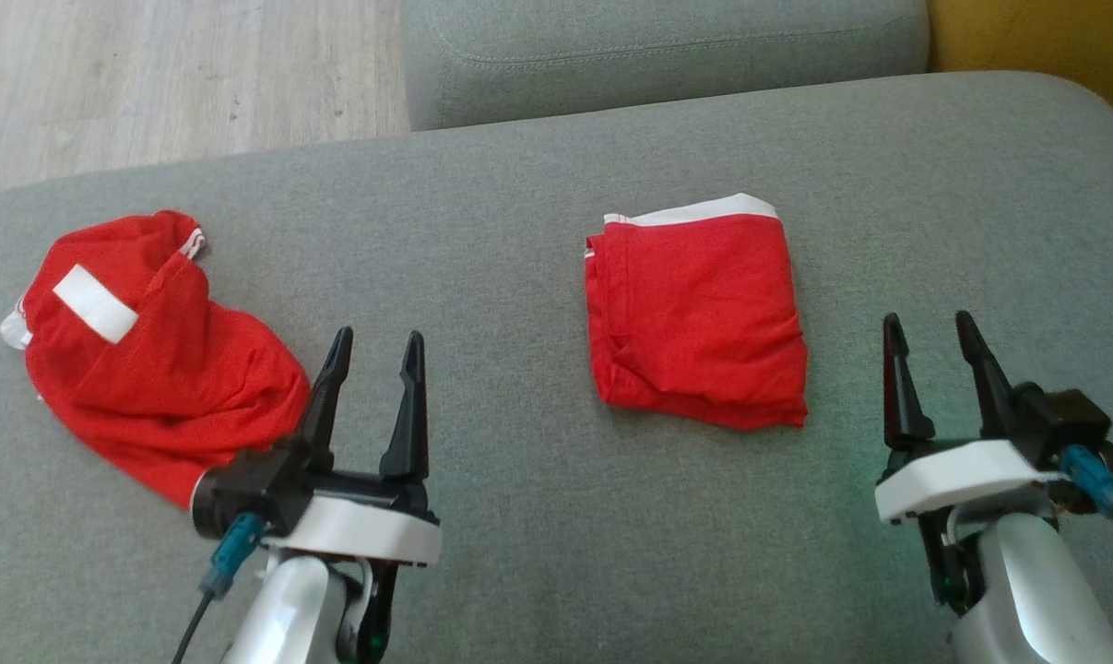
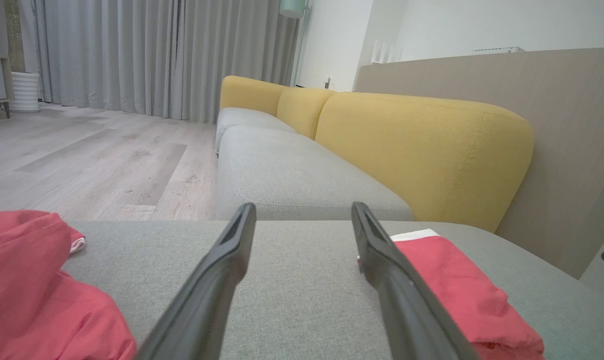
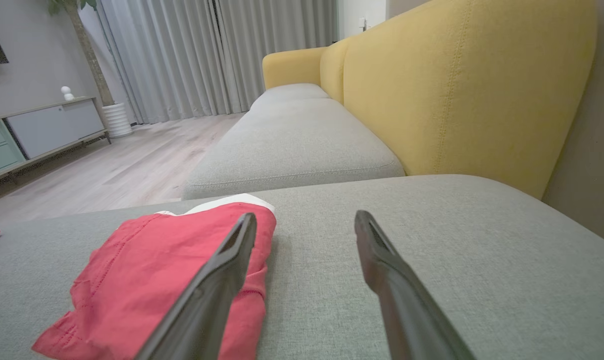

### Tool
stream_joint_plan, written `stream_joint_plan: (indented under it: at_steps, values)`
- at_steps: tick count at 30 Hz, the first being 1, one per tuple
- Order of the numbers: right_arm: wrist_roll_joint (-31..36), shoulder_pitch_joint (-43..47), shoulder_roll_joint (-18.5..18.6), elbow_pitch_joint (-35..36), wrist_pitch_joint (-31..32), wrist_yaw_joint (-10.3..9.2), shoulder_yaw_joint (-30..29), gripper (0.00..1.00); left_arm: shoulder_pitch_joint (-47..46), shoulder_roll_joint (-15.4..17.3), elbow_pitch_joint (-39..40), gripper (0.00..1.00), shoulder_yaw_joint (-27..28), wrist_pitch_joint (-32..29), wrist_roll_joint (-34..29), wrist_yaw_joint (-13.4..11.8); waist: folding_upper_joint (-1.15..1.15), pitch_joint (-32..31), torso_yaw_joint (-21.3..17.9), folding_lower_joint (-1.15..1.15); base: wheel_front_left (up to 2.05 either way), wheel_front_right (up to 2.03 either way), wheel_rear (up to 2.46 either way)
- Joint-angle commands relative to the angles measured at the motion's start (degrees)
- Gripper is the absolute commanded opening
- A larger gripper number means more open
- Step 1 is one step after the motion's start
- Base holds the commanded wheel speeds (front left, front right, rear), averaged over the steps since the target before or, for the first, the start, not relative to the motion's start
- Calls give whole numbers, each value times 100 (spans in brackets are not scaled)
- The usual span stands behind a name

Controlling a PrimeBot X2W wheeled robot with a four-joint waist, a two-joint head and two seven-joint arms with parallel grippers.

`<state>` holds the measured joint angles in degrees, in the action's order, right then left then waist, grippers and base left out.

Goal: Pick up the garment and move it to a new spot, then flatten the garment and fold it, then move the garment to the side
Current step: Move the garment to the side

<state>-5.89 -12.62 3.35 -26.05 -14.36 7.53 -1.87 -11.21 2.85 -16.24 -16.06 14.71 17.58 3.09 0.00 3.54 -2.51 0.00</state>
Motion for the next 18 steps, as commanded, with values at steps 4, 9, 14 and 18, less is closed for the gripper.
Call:
stream_joint_plan:
  at_steps: [4, 9, 14, 18]
  values:
    - [36, -16, -42, 388, -63, -4, 90, 100, -83, 10, 237, 100, 264, 29, -64, 41, 0, 50, 27, 0, 0, 0, 0]
    - [39, -105, -45, 435, -32, -4, 109, 100, -172, 6, 266, 100, 225, 29, -83, 60, 0, 184, 95, 0, 0, 0, 0]
    - [159, -451, -46, 306, 233, -4, 15, 100, -361, 4, 275, 100, 95, 29, -60, 69, 0, 477, 233, 0, 0, 0, 0]
    - [123, -840, -46, -98, 585, -4, -136, 100, -545, 4, 275, 100, -47, 29, -31, 66, 0, 741, 403, 0, 0, 0, 0]
